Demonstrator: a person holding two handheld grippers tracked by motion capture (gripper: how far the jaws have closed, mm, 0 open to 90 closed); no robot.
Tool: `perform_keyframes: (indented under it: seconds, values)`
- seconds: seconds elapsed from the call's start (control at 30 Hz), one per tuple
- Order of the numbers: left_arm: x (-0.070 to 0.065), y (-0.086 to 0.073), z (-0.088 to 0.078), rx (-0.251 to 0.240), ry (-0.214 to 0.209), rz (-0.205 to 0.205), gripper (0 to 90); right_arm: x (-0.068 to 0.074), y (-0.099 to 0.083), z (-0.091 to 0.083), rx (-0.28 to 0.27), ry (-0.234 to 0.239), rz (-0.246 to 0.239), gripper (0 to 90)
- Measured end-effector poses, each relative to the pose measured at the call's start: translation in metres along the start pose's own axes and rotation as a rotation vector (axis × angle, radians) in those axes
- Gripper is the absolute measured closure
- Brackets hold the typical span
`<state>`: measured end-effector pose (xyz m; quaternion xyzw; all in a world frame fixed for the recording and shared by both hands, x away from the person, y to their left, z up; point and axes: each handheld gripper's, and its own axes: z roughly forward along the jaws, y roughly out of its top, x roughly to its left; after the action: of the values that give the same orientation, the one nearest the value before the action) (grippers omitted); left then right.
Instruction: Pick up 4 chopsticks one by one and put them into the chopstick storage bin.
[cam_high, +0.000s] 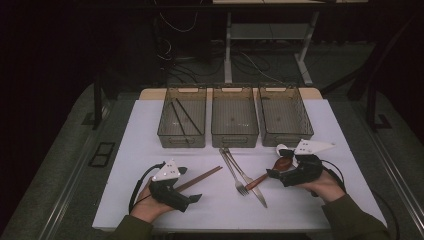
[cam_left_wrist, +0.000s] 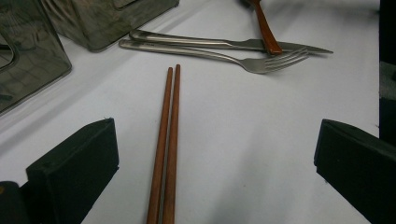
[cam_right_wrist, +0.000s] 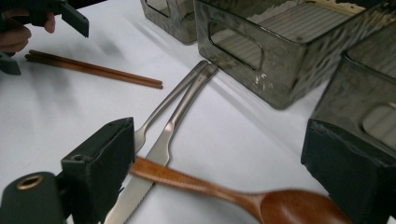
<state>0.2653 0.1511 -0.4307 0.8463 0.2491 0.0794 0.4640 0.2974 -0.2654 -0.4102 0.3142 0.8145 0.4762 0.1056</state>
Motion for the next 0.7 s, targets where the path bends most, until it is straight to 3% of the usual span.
perform_keyframes:
  seconds: [0.27, 0.7]
  values:
    - [0.000, 0.001, 0.000, 0.004, 0.005, 0.000, 0.9, 0.004, -0.026, -0.012, 0.020, -0.034, 0.006, 9.8]
    - [0.008, 0.012, 0.000, 0.025, 0.017, 0.013, 15.7, 0.003, -0.059, -0.036, 0.024, -0.054, 0.048, 9.9]
